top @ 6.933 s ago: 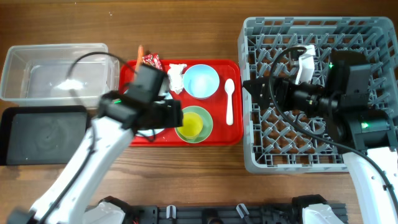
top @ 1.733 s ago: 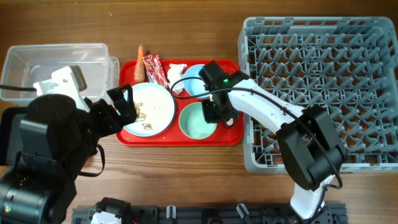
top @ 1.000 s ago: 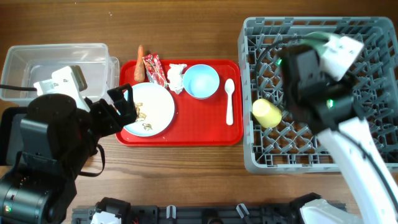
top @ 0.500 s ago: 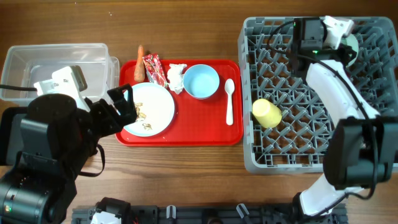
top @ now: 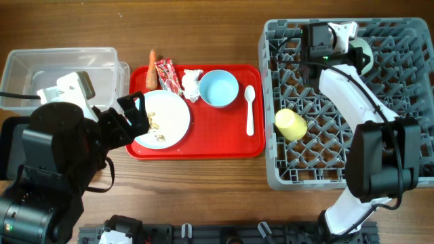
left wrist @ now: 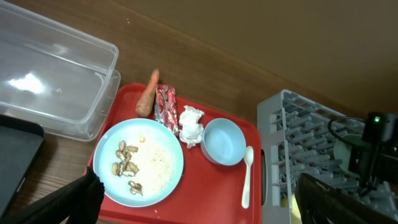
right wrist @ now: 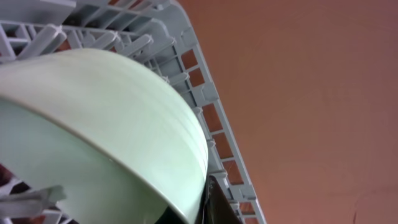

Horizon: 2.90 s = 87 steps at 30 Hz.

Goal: Sort waste into correct bins and load items into the dishwasher rack
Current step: 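Carry the green bowl into the rack's back corner and release it, then grasp the light blue bowl on the red tray with the right gripper, then place the light blue bowl in the rack beside the green bowl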

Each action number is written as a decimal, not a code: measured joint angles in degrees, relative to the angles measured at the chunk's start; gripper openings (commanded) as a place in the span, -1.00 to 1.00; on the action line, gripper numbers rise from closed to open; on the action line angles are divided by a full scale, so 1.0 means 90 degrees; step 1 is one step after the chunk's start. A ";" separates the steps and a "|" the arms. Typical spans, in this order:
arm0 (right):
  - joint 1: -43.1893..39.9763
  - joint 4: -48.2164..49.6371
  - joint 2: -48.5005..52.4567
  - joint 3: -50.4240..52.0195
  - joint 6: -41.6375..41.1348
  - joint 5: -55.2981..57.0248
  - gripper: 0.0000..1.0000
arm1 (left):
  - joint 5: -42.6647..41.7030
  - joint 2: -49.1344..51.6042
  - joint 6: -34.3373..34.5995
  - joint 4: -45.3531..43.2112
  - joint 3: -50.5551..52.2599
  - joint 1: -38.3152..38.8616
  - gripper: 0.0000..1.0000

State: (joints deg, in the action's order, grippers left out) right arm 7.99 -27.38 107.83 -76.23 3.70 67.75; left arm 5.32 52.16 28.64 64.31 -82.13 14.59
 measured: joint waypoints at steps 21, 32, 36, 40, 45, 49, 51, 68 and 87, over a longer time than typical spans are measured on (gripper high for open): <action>0.2278 -0.0704 -0.1819 0.0000 -0.1382 -0.6103 0.16 | 0.0000 0.0000 0.0000 0.0000 0.0000 0.0000 1.00; 0.2504 0.0743 0.0656 0.0002 -0.3436 -0.6953 -0.32 | 0.0000 0.0000 0.0000 0.0000 0.0000 0.0000 1.00; 0.2438 0.0707 0.0869 0.0000 -0.3699 -0.6951 -0.91 | 0.0000 0.0000 0.0000 0.0000 0.0000 0.0000 1.00; 0.2433 0.0549 0.0840 0.0000 -0.3837 -0.6953 -0.92 | 0.0000 0.0000 0.0000 0.0000 0.0000 0.0000 1.00; 0.2421 0.0284 0.0158 0.0000 -0.3614 -0.6776 -0.91 | 0.0000 0.0000 0.0000 -0.0002 0.0000 0.0000 1.00; 0.2203 -0.0100 -0.1525 0.0000 -0.3356 -0.5678 -0.91 | 0.0000 0.0000 0.0000 0.0000 0.0000 0.0000 1.00; 0.1965 -0.0155 -0.2271 -0.0007 -0.3041 -0.4779 -0.91 | 0.0000 0.0000 0.0000 -0.0002 0.0000 0.0000 1.00; -0.1438 0.1285 -0.1020 -0.0010 0.1059 0.0413 -0.91 | 0.0000 0.0000 0.0000 0.0000 0.0000 0.0000 1.00; -0.1892 0.0617 -0.0335 0.0223 0.1387 0.0311 -0.91 | 0.0000 0.0000 0.0000 0.0000 0.0000 0.0000 1.00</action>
State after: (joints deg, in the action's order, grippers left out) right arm -9.04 -21.82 104.81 -74.22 16.19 70.54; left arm 5.32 52.16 28.64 64.31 -82.13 14.59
